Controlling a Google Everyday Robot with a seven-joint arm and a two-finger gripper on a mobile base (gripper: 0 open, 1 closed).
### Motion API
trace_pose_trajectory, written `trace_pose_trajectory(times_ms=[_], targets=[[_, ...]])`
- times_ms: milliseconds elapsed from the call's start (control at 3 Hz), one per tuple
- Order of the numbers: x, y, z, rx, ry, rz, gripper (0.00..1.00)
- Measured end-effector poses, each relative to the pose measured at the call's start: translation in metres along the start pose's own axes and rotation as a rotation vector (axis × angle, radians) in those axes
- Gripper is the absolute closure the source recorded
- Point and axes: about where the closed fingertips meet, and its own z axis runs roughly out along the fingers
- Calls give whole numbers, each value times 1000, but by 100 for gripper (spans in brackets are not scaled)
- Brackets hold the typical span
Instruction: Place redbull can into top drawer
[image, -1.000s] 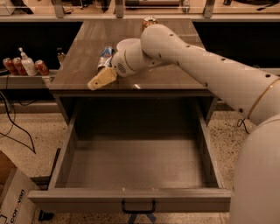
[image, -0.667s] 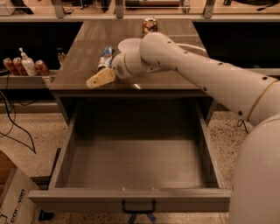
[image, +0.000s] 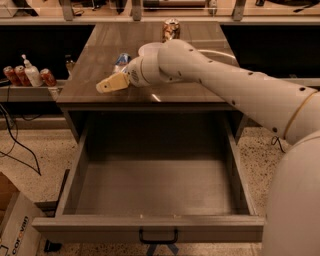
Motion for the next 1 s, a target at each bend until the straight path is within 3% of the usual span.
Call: trace_pose_trajectory(times_ms=[333, 667, 1000], targets=[[-7, -4, 2, 18, -6, 3, 0], [5, -6, 14, 7, 17, 42, 0], [14, -8, 22, -3, 35, 70, 15]])
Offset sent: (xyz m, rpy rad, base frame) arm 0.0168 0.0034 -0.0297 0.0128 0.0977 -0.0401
